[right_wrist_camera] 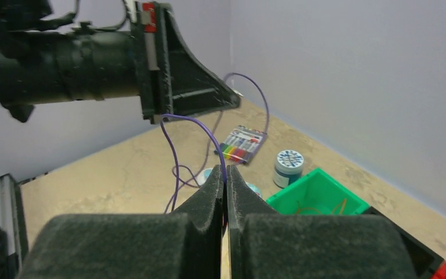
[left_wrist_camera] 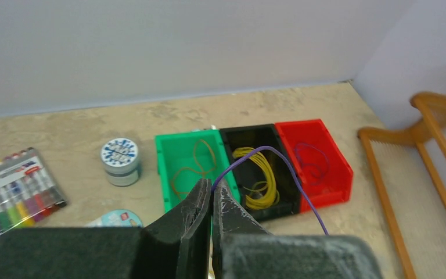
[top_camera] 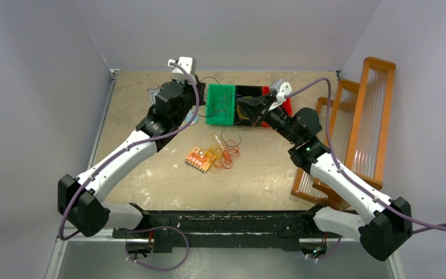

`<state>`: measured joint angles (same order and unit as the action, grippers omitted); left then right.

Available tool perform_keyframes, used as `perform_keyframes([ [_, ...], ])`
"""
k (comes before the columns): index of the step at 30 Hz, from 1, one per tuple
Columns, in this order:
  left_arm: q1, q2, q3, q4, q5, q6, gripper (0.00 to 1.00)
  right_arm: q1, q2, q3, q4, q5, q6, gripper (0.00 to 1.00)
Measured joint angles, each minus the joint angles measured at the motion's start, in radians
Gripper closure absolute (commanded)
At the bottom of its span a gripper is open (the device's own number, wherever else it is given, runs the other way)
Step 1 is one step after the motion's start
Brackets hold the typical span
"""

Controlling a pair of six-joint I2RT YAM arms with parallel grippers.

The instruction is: Untangle the cables

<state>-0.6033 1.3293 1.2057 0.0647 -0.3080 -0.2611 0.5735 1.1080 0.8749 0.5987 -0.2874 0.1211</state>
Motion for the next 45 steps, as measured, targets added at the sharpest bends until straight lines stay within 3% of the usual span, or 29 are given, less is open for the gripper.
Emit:
perform_keyframes([
  [5, 0.000, 0.000, -0.010, 0.009, 0.136, -0.019, 1.00, 0.000, 0.011, 0.000, 0.022, -0.072, 0.002, 1.00],
  [18, 0.000, 0.017, -0.005, 0.017, 0.396, -0.027, 1.00, 0.000, 0.069, 0.000, 0.098, -0.037, 0.006, 0.97],
  [45, -0.017, -0.001, 0.067, -0.078, 0.522, -0.005, 1.00, 0.000, 0.145, -0.041, 0.269, 0.008, -0.103, 0.72],
])
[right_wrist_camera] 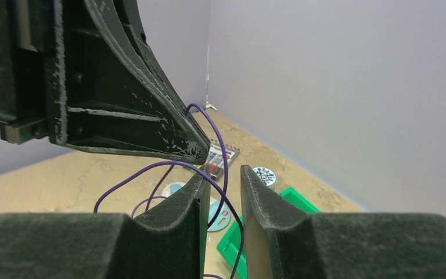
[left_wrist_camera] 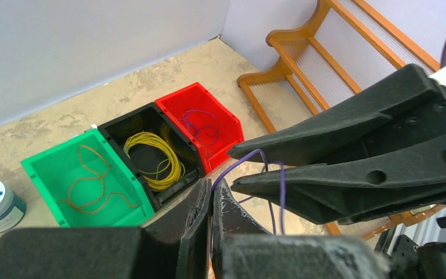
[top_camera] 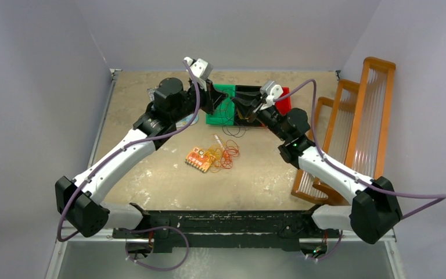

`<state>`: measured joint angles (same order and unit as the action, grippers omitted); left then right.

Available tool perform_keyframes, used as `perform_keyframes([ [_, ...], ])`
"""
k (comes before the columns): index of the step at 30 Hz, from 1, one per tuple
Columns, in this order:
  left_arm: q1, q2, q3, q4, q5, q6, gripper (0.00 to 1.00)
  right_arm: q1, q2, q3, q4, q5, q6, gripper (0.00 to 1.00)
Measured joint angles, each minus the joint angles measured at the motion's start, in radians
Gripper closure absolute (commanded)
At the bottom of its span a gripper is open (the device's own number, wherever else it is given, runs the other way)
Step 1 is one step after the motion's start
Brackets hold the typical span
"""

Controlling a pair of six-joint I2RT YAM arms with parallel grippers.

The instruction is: Untangle the cables

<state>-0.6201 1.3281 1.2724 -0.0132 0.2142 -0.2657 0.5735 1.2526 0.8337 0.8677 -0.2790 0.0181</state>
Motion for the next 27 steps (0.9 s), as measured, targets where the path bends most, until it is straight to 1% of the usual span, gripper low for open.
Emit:
perform_keyframes([
  [3, -0.003, -0.003, 0.000, -0.006, 0.015, 0.001, 1.00, 0.000, 0.018, 0.000, 0.001, 0.000, 0.000, 0.72],
  [4, -0.004, -0.004, 0.000, -0.007, 0.020, 0.002, 1.00, 0.000, 0.022, 0.000, 0.000, 0.000, 0.000, 0.75],
  [6, -0.004, -0.004, 0.000, -0.010, 0.025, 0.008, 1.00, 0.000, 0.028, 0.003, 0.002, -0.001, 0.000, 0.87],
  [8, -0.004, -0.004, 0.000, -0.013, 0.027, 0.014, 1.00, 0.000, 0.033, 0.008, 0.006, -0.003, 0.000, 0.97],
  [9, -0.004, -0.004, 0.000, -0.013, 0.026, 0.015, 1.00, 0.000, 0.033, 0.010, 0.006, -0.003, -0.003, 1.00],
  [14, -0.004, -0.007, 0.000, -0.019, 0.008, 0.019, 1.00, 0.000, 0.031, 0.015, 0.005, -0.002, 0.000, 1.00],
  [15, -0.004, -0.009, 0.000, -0.022, 0.000, 0.020, 0.99, 0.000, 0.030, 0.015, 0.002, 0.003, 0.000, 1.00],
  [19, -0.005, -0.025, -0.008, -0.028, -0.018, 0.022, 0.86, 0.001, 0.027, 0.021, -0.026, 0.064, 0.006, 1.00],
  [22, -0.005, -0.056, -0.031, -0.035, -0.044, 0.022, 0.76, 0.001, 0.018, 0.021, -0.061, 0.148, 0.016, 1.00],
  [24, -0.005, -0.083, -0.045, -0.043, -0.068, 0.023, 0.73, 0.001, 0.011, 0.021, -0.084, 0.219, 0.024, 1.00],
  [27, -0.005, -0.123, -0.070, -0.058, -0.117, 0.022, 0.71, -0.004, 0.003, 0.021, -0.119, 0.324, 0.031, 1.00],
])
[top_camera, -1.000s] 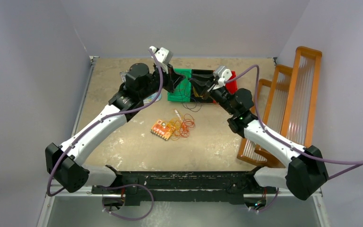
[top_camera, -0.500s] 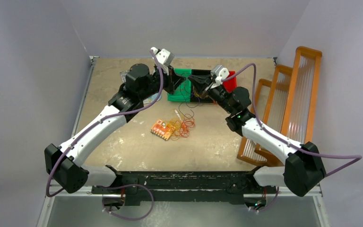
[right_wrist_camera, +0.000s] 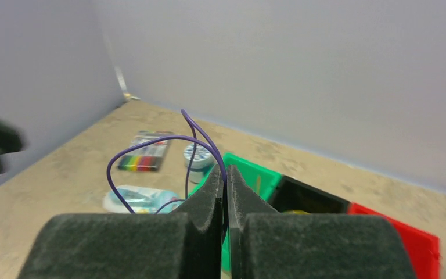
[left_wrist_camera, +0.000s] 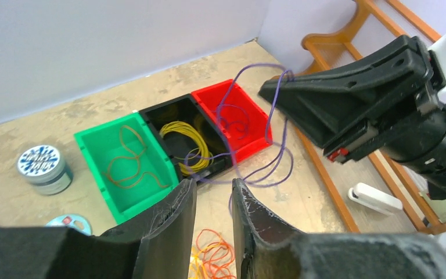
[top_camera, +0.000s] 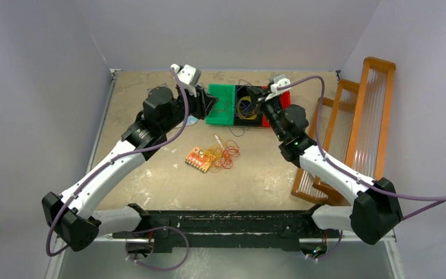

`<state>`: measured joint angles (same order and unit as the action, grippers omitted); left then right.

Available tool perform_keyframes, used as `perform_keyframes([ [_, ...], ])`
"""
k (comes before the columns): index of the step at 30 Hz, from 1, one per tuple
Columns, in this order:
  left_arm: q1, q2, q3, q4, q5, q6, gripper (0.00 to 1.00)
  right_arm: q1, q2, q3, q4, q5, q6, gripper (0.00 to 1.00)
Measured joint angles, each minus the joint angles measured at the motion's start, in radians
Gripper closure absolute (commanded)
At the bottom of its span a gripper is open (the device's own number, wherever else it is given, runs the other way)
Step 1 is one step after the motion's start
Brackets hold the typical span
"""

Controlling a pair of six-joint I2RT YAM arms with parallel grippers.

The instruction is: Untangle the cables

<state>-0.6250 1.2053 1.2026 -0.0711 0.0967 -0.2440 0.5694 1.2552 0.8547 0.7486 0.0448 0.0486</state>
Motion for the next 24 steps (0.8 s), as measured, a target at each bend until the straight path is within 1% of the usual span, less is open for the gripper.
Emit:
perform_keyframes([
  [3, 0.000, -0.027, -0.032, -0.005, -0.058, -0.011, 0.71, -0.020, 0.004, 0.018, -0.060, 0.114, 0.011, 1.00],
  [5, 0.000, -0.036, -0.057, -0.005, -0.101, -0.029, 0.71, -0.050, 0.017, 0.045, -0.097, 0.164, 0.026, 1.00],
  [9, 0.000, -0.037, -0.119, -0.014, -0.185, -0.094, 0.71, -0.128, 0.062, 0.105, -0.146, 0.235, 0.065, 1.00],
  [13, 0.000, -0.036, -0.174, -0.024, -0.227, -0.148, 0.71, -0.179, 0.106, 0.124, -0.161, 0.317, 0.090, 1.00],
  [15, 0.000, -0.036, -0.194, -0.027, -0.237, -0.164, 0.71, -0.192, 0.134, 0.129, -0.158, 0.358, 0.087, 1.00],
  [18, 0.000, -0.036, -0.221, -0.027, -0.248, -0.173, 0.71, -0.207, 0.191, 0.129, -0.105, 0.408, 0.057, 1.00],
  [24, 0.000, -0.038, -0.237, -0.029, -0.262, -0.183, 0.71, -0.252, 0.287, 0.134, -0.022, 0.444, 0.013, 1.00],
])
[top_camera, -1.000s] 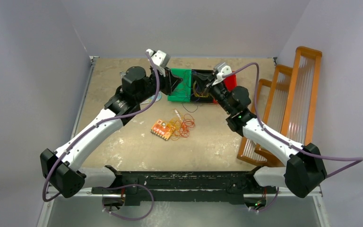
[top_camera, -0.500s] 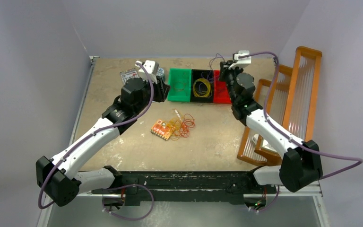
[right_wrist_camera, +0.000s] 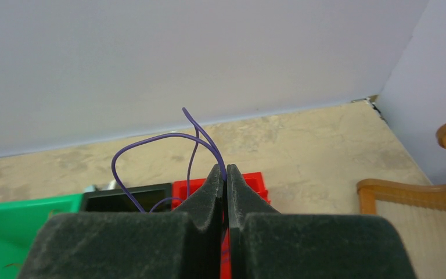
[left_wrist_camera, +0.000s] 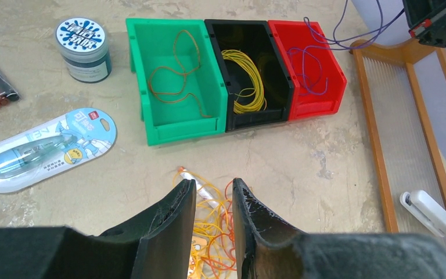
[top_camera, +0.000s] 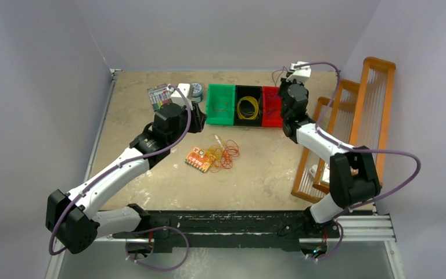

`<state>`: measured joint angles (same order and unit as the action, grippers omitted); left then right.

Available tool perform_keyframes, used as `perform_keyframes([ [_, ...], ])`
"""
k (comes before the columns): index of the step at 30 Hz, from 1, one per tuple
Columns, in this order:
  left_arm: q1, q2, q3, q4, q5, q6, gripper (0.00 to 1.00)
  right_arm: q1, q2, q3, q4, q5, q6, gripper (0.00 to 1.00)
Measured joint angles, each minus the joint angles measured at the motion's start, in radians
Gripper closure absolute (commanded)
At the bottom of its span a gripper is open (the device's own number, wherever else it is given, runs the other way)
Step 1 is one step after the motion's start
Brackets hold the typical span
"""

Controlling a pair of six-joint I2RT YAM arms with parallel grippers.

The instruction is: Untangle the cables

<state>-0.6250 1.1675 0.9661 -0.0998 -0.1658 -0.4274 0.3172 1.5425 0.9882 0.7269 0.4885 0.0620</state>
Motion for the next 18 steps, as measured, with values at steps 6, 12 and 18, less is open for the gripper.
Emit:
perform_keyframes([
  [6, 0.000, 0.000, 0.000, 0.000, -0.005, 0.000, 0.71, -0.059, 0.103, 0.042, 0.043, 0.017, -0.039, 1.00],
  [12, 0.000, 0.000, 0.000, 0.000, -0.008, 0.001, 0.71, -0.097, 0.196, 0.095, 0.071, 0.019, -0.070, 1.00],
  [18, 0.000, 0.000, 0.000, 0.000, -0.020, 0.001, 0.71, -0.101, 0.253, 0.119, 0.068, 0.017, -0.092, 1.00],
])
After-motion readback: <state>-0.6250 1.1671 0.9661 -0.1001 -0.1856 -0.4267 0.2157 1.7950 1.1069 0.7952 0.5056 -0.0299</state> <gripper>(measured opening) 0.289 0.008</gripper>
